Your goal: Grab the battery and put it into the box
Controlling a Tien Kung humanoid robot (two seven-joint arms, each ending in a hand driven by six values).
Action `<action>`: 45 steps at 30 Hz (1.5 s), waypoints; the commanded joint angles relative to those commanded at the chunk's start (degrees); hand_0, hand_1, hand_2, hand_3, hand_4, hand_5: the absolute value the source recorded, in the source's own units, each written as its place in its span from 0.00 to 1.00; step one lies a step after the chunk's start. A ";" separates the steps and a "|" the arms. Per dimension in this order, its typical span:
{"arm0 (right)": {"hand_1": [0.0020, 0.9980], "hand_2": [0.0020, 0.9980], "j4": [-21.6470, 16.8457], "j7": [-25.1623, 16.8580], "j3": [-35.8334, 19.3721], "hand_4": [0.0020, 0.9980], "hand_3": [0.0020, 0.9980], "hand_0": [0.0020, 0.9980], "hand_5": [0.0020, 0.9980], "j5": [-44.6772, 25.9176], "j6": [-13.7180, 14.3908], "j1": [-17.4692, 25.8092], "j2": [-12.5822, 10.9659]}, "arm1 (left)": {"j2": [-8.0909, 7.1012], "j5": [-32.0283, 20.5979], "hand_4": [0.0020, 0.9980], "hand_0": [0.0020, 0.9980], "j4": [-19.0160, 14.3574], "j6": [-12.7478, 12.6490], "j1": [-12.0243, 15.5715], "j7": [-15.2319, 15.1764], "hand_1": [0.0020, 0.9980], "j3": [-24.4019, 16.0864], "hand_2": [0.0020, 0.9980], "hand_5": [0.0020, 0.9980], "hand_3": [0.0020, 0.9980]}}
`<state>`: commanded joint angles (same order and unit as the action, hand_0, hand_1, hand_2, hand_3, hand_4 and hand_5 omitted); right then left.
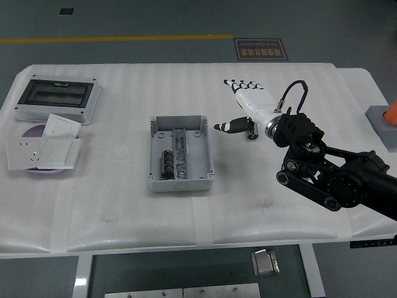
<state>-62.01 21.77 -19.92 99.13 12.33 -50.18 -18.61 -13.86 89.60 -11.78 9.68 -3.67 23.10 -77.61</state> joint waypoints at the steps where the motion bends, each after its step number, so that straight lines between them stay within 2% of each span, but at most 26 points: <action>1: 0.94 0.98 1.39 -0.29 1.14 0.97 1.00 1.00 0.54 -0.63 -0.15 -0.64 0.31 | 0.01 0.03 0.60 0.53 -0.01 -0.05 -0.02 0.05 0.63 0.09 0.53 0.02 0.57; 10: 0.91 0.94 14.10 -2.77 12.31 0.97 0.97 0.98 0.53 -5.63 -1.04 -4.72 3.67 | 0.00 0.37 0.60 0.53 -0.05 -0.22 -0.26 0.20 0.63 0.22 0.53 0.02 0.57; 15: 0.90 0.92 18.87 -3.66 17.60 0.97 0.96 0.97 0.53 -7.74 -1.08 -5.40 3.78 | -0.08 0.49 0.61 0.53 -0.08 -0.31 -0.39 0.16 0.63 0.12 0.53 0.01 0.57; 20: 0.87 0.89 19.59 -3.75 18.79 0.96 0.94 0.94 0.52 -7.33 -1.50 -5.32 3.39 | -0.04 0.49 0.61 0.53 -0.08 -0.38 -0.45 0.02 0.63 0.12 0.53 0.01 0.57; 23: 0.87 0.89 19.45 -3.81 19.25 0.96 0.94 0.94 0.52 -8.02 -0.40 -5.21 3.28 | 0.02 0.54 0.61 0.53 -0.08 -0.43 -0.48 -0.08 0.63 0.04 0.53 0.01 0.57; 24: 0.84 0.84 19.39 -3.84 19.36 0.95 0.91 0.90 0.51 -8.25 -0.07 -5.22 3.29 | 0.03 0.58 0.60 0.53 -0.08 -0.42 -0.49 -0.09 0.63 0.00 0.53 0.01 0.57; 29: 0.84 0.84 19.43 -4.11 19.55 0.95 0.91 0.90 0.51 -9.07 1.01 -5.43 3.74 | 0.04 0.58 0.60 0.53 -0.05 -0.46 -0.62 -0.29 0.63 -0.02 0.53 0.01 0.57; 30: 0.69 0.68 19.57 -4.20 19.50 0.71 0.81 0.69 0.28 -9.14 1.07 -5.48 3.90 | 0.04 0.55 0.61 0.53 -0.05 -0.47 -0.65 -0.34 0.63 0.01 0.53 0.01 0.57; 35: 0.69 0.68 20.41 -4.59 18.83 0.71 0.81 0.69 0.28 -9.28 0.73 -5.55 4.41 | 0.05 0.35 0.61 0.53 -0.04 -0.48 -0.66 -0.41 0.63 0.15 0.53 0.01 0.57; 36: 0.65 0.64 20.59 -4.68 18.73 0.65 0.74 0.64 0.25 -9.39 0.66 -5.55 4.47 | 0.06 0.32 0.61 0.53 -0.04 -0.47 -0.65 -0.42 0.63 0.18 0.53 0.01 0.57; 41: 0.65 0.64 21.43 -5.04 18.41 0.65 0.74 0.64 0.25 -9.64 0.52 -5.57 4.81 | 0.08 0.24 0.61 0.53 -0.03 -0.43 -0.67 -0.44 0.63 0.24 0.53 0.01 0.57; 42: 0.60 0.59 21.62 -5.12 18.30 0.59 0.70 0.55 0.22 -9.68 0.40 -5.56 4.90 | 0.09 0.23 0.61 0.53 -0.02 -0.43 -0.69 -0.45 0.63 0.25 0.53 0.02 0.57; 45: 0.60 0.59 22.11 -5.32 18.00 0.59 0.70 0.55 0.22 -9.78 0.06 -5.45 5.14 | 0.14 0.23 0.61 0.53 -0.01 -0.40 -0.75 -0.49 0.63 0.27 0.53 0.02 0.57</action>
<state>-39.91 16.46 -1.92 89.35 12.39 -55.63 -13.47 -13.72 89.83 -11.78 9.28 -4.42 22.62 -77.34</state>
